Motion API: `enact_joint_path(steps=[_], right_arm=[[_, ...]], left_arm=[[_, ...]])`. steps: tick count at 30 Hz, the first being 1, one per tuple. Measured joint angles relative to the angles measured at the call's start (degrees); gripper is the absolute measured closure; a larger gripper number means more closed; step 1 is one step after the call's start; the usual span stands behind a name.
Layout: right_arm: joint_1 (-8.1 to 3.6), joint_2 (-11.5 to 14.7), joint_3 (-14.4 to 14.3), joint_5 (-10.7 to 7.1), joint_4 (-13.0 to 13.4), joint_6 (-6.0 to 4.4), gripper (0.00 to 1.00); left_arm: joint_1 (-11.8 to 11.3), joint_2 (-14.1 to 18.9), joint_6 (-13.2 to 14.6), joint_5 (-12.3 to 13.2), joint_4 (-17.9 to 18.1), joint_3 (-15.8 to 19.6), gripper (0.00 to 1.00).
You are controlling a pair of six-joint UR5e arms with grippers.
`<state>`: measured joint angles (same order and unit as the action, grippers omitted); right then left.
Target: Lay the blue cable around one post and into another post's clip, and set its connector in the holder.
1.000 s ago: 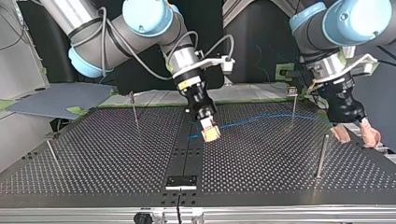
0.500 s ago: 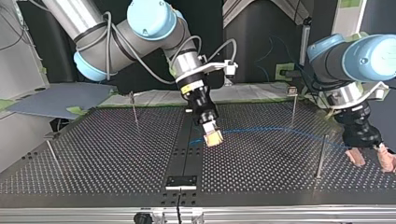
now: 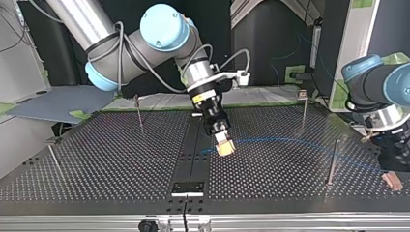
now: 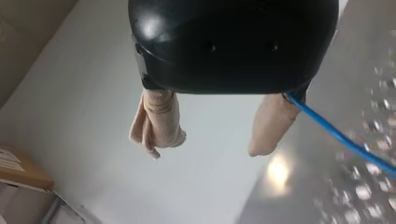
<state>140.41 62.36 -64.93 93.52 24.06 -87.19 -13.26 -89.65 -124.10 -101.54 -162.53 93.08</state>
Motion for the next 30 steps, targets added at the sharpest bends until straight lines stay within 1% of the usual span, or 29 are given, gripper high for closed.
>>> enact_joint_path(steps=[5,9,11,15,17,21,26,30], right_arm=[[-0.20,-0.13,0.60,0.82,-0.36,0.17,1.00],[-0.70,-0.18,0.77,2.46,-0.64,0.12,1.00],[-0.92,-0.27,0.78,3.31,-0.83,0.17,1.00],[-1.66,-0.98,0.80,5.36,-1.32,0.52,1.00],[-2.04,-1.49,0.82,6.33,-1.80,0.79,1.00],[-2.95,-2.44,0.79,8.52,-3.78,1.50,1.00],[-4.01,-2.83,0.69,9.52,-6.12,1.69,1.00],[-5.36,-2.83,-0.54,10.84,-8.12,1.66,1.00]], left_arm=[[-2.26,-2.10,1.19,2.27,0.02,-0.01,0.00],[-4.25,-4.08,2.04,4.34,0.19,0.04,0.00],[-4.68,-5.01,2.61,5.30,0.24,0.04,0.00],[-4.39,-7.05,3.91,7.52,0.57,0.06,0.00],[-4.02,-7.52,4.07,8.57,0.97,0.06,0.00],[-3.07,-7.87,4.13,10.81,1.55,0.06,0.00],[-2.28,-7.94,3.75,11.13,1.92,0.56,0.00],[-2.18,-7.96,2.21,10.01,3.03,2.25,0.00]])
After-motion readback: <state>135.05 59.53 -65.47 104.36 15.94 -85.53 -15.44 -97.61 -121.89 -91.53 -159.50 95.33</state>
